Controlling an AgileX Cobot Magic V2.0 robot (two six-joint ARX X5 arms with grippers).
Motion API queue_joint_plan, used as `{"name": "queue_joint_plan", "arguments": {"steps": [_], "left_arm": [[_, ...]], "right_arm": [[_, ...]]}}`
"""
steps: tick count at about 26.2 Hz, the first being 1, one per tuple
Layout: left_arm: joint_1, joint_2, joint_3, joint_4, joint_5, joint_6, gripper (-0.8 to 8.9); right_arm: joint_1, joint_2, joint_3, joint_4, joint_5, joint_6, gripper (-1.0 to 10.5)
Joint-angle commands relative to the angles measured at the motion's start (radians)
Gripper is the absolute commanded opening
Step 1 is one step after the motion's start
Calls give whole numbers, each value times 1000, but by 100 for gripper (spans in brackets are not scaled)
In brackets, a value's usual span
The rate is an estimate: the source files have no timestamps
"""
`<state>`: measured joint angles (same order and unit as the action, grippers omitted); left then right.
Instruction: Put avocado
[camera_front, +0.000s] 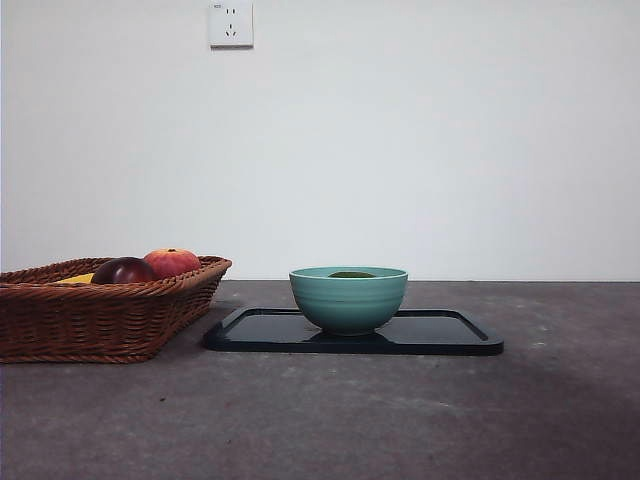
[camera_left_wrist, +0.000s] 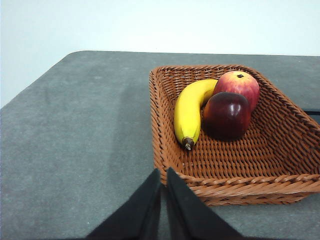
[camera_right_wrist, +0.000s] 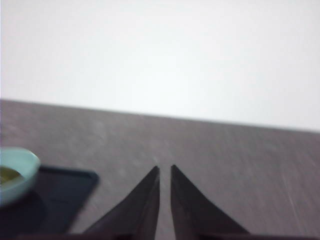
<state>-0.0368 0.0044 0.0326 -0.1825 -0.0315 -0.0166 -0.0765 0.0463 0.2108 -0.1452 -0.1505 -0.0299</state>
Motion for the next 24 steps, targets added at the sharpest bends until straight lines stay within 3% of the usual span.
{"name": "queue_joint_plan", "arguments": {"steps": [1, 7, 24], "left_arm": [[1, -1, -22, -4, -3, 2, 19], [1, -1, -22, -4, -2, 2, 19], [1, -1, -22, -4, -2, 2, 19]], "right_arm": [[-5, -12, -61, 35, 55, -6, 34], [-5, -12, -154, 64, 154, 1, 34], [15, -43, -201, -35, 183, 8, 34]]}}
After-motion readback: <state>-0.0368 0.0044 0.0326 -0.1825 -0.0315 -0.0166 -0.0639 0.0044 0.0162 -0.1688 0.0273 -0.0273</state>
